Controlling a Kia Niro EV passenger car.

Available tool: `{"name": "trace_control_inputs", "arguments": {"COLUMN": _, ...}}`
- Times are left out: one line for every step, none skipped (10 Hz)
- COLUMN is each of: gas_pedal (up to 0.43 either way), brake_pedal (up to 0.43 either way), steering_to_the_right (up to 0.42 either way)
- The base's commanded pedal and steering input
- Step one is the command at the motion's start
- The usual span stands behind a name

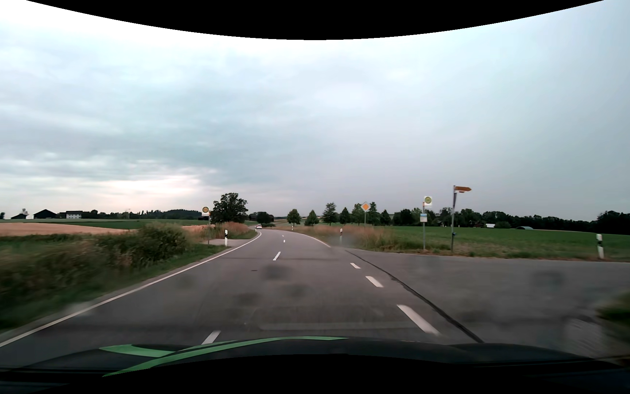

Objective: Follow the waypoints while adhering to traffic rules and regulations

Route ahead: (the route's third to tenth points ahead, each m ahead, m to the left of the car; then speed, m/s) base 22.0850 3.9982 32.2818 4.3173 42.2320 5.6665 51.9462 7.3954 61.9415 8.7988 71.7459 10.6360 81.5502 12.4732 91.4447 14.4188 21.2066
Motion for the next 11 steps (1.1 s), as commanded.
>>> {"name": "trace_control_inputs", "arguments": {"gas_pedal": 0.000, "brake_pedal": 0.000, "steering_to_the_right": -0.017}}
{"name": "trace_control_inputs", "arguments": {"gas_pedal": 0.000, "brake_pedal": 0.000, "steering_to_the_right": -0.017}}
{"name": "trace_control_inputs", "arguments": {"gas_pedal": 0.000, "brake_pedal": 0.000, "steering_to_the_right": -0.017}}
{"name": "trace_control_inputs", "arguments": {"gas_pedal": 0.000, "brake_pedal": 0.000, "steering_to_the_right": -0.017}}
{"name": "trace_control_inputs", "arguments": {"gas_pedal": 0.020, "brake_pedal": 0.000, "steering_to_the_right": -0.017}}
{"name": "trace_control_inputs", "arguments": {"gas_pedal": 0.028, "brake_pedal": 0.000, "steering_to_the_right": -0.017}}
{"name": "trace_control_inputs", "arguments": {"gas_pedal": 0.047, "brake_pedal": 0.000, "steering_to_the_right": -0.017}}
{"name": "trace_control_inputs", "arguments": {"gas_pedal": 0.059, "brake_pedal": 0.000, "steering_to_the_right": -0.017}}
{"name": "trace_control_inputs", "arguments": {"gas_pedal": 0.067, "brake_pedal": 0.000, "steering_to_the_right": -0.017}}
{"name": "trace_control_inputs", "arguments": {"gas_pedal": 0.067, "brake_pedal": 0.000, "steering_to_the_right": -0.017}}
{"name": "trace_control_inputs", "arguments": {"gas_pedal": 0.079, "brake_pedal": 0.000, "steering_to_the_right": -0.018}}
